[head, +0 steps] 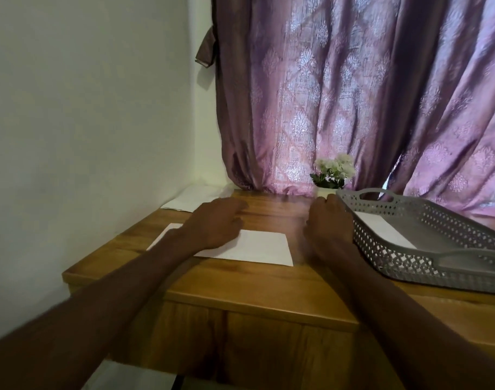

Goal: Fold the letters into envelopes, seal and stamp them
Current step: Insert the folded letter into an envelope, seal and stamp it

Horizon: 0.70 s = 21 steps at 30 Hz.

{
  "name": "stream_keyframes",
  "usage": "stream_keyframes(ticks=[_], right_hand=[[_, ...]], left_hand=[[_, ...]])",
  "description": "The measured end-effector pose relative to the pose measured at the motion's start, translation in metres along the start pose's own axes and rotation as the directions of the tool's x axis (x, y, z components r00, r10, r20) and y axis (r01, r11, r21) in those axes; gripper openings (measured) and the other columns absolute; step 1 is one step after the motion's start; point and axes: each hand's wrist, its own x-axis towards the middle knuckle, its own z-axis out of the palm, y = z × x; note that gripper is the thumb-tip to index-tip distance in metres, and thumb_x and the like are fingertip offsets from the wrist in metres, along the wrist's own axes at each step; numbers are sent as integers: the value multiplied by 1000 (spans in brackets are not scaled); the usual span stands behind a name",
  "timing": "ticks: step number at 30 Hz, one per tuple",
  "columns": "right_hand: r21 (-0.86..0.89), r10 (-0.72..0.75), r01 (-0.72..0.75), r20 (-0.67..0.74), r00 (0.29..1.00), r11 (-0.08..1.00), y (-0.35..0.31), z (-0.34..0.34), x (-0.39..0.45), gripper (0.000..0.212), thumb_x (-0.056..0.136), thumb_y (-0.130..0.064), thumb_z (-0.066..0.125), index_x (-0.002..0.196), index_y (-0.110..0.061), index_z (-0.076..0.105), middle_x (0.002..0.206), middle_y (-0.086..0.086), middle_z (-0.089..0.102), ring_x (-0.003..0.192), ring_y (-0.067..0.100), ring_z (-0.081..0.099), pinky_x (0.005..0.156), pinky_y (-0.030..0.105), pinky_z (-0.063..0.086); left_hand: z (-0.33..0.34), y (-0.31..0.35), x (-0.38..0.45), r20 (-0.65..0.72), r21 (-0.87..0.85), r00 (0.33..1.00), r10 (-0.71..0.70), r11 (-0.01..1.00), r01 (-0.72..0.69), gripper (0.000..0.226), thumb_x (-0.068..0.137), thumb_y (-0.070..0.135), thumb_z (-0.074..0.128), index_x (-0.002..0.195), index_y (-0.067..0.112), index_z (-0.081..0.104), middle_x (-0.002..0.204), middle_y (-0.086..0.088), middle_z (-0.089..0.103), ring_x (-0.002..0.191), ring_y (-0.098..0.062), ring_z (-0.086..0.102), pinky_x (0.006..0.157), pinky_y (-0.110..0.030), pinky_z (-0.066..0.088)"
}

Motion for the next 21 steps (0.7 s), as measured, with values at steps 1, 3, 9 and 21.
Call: stream_keyframes(ticks=[1, 3, 9, 21], right_hand=[[-28, 2, -1, 18, 1000, 1000, 1, 3, 5, 39, 95, -24, 65, 129, -6, 59, 132, 15, 52, 127, 32, 49, 105, 42, 45], [-51, -3, 6, 47, 999, 999, 5, 11, 14, 36, 97, -24, 63, 128, -7, 61, 134, 17, 52, 129, 32, 47, 106, 41, 45], [-67, -55, 57, 35, 998, 996, 15, 26, 24, 28, 100, -29, 59, 118, -9, 67, 129, 17, 62, 122, 30, 58, 103, 38, 46], [307, -150, 170, -87, 985, 936, -5, 28, 42, 17, 82, -13, 73, 98, -15, 79, 96, 9, 72, 83, 25, 67, 72, 35, 54]], left_hand=[[4, 7, 12, -6, -12, 1000, 17, 1000, -17, 37, 106, 30, 52, 142, 22, 57, 139, -2, 64, 122, -23, 61, 99, -32, 47], [13, 20, 37, -24, -3, 999, 44, 999, -44, 33, 103, 29, 56, 134, 20, 61, 126, -2, 69, 110, -23, 65, 85, -28, 46], [49, 39, 77, -106, 63, 993, 58, 997, -51, 34, 96, 20, 61, 130, 19, 65, 123, -4, 71, 110, -25, 66, 96, -39, 54], [69, 24, 92, -265, -431, 964, -32, 898, -88, 24, 103, 34, 59, 113, 18, 74, 105, 1, 76, 93, -13, 67, 85, -31, 54]])
